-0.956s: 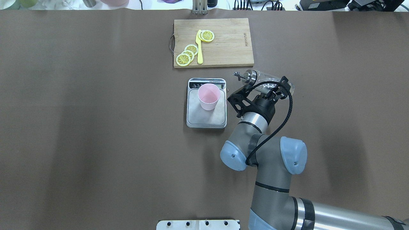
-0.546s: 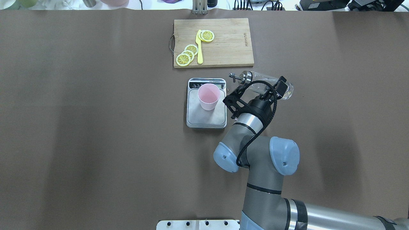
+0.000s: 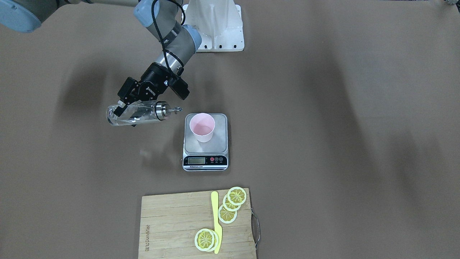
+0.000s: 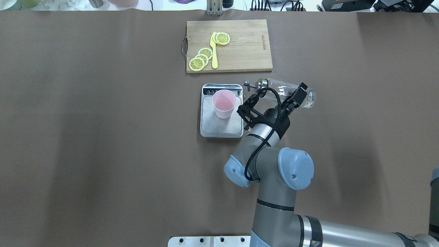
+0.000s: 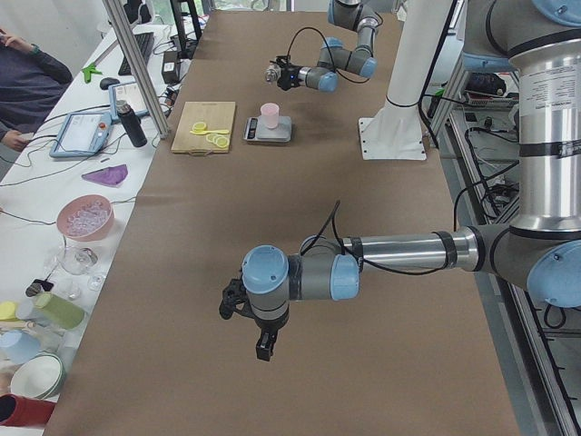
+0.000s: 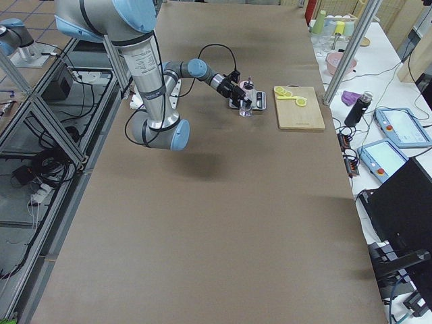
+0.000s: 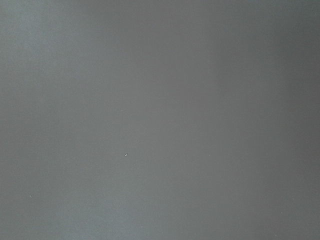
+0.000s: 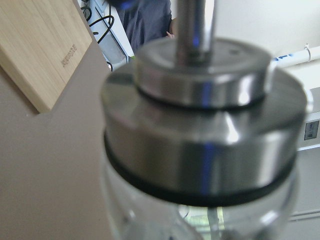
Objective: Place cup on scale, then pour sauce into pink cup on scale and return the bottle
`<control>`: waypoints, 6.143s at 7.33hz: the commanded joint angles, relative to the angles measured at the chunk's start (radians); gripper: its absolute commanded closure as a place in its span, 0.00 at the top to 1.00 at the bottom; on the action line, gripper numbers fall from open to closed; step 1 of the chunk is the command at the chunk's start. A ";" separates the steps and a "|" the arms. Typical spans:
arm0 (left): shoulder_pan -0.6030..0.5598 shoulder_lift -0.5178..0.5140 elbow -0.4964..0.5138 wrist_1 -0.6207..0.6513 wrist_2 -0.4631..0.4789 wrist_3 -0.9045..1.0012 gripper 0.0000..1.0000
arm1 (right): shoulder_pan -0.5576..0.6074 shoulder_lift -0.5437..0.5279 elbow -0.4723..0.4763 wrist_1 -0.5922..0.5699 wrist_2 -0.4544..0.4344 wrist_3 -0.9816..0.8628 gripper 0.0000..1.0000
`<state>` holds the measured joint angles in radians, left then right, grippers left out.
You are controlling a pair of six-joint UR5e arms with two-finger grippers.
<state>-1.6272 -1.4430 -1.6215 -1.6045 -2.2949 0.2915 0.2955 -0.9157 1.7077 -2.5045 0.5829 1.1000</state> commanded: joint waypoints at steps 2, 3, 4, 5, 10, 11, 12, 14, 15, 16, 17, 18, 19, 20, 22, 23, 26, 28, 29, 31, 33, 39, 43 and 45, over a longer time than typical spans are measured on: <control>0.001 0.001 0.003 0.000 0.000 -0.002 0.98 | -0.012 0.055 -0.049 -0.152 0.002 0.090 0.00; 0.001 0.001 0.008 0.000 0.000 0.000 0.98 | -0.013 0.055 -0.059 -0.169 0.002 0.093 0.00; 0.001 0.000 0.008 0.000 0.000 0.000 0.98 | -0.013 0.057 -0.060 -0.197 0.002 0.100 0.00; 0.001 0.001 0.009 0.000 -0.001 0.000 0.98 | -0.013 0.070 -0.066 -0.238 0.002 0.107 0.00; 0.001 0.000 0.015 0.002 0.000 0.000 0.98 | -0.022 0.143 -0.154 -0.315 0.002 0.139 0.00; 0.001 0.000 0.022 0.000 -0.001 0.000 0.98 | -0.022 0.152 -0.158 -0.348 0.002 0.141 0.00; 0.001 0.000 0.022 0.000 0.000 0.000 0.98 | -0.022 0.161 -0.170 -0.361 0.002 0.149 0.00; 0.001 0.000 0.026 0.000 -0.001 0.000 0.98 | -0.022 0.205 -0.235 -0.367 0.002 0.152 0.00; 0.001 0.000 0.026 0.000 -0.001 0.000 0.98 | -0.024 0.207 -0.240 -0.372 0.003 0.161 0.00; 0.001 0.000 0.026 0.000 -0.001 0.000 0.98 | -0.024 0.210 -0.246 -0.414 0.003 0.178 0.00; 0.001 0.000 0.026 0.000 -0.001 0.002 0.98 | -0.024 0.212 -0.247 -0.439 0.005 0.188 0.00; 0.003 0.000 0.026 0.000 -0.001 0.000 0.98 | -0.024 0.213 -0.250 -0.450 0.008 0.195 0.00; 0.001 0.000 0.025 0.000 -0.001 0.000 0.98 | -0.024 0.213 -0.253 -0.459 0.008 0.198 0.00; 0.003 0.000 0.025 0.000 -0.001 0.000 0.98 | -0.024 0.215 -0.256 -0.480 0.009 0.205 0.00; 0.003 -0.002 0.025 0.000 -0.001 0.000 0.98 | -0.024 0.215 -0.264 -0.504 0.011 0.228 0.00; 0.003 -0.002 0.025 0.000 -0.001 0.000 0.98 | -0.024 0.218 -0.264 -0.504 0.011 0.231 0.00; 0.003 -0.002 0.025 0.000 -0.001 0.002 0.98 | -0.024 0.219 -0.266 -0.505 0.012 0.244 0.00; 0.001 0.000 0.019 0.000 -0.001 0.002 0.98 | -0.024 0.219 -0.281 -0.511 0.012 0.259 0.00; 0.001 0.000 0.017 0.000 -0.001 0.000 0.98 | -0.024 0.219 -0.283 -0.514 0.014 0.259 0.00; 0.003 -0.002 0.015 0.000 -0.001 0.000 0.98 | -0.024 0.221 -0.283 -0.514 0.020 0.300 0.00; 0.001 -0.002 0.015 0.000 -0.001 0.000 0.98 | -0.021 0.230 -0.281 -0.508 0.026 0.371 0.00; 0.001 -0.002 0.005 0.000 -0.001 0.000 0.98 | -0.003 0.187 -0.185 -0.341 0.017 0.361 0.00; 0.001 0.000 0.006 -0.028 -0.001 -0.002 0.98 | 0.039 0.008 0.119 0.023 0.029 0.111 0.00; 0.001 0.000 0.008 -0.026 -0.001 -0.003 0.98 | 0.079 -0.024 0.125 0.206 0.093 0.061 0.00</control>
<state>-1.6260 -1.4436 -1.6144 -1.6312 -2.2963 0.2892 0.3479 -0.9136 1.8234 -2.4288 0.6316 1.1944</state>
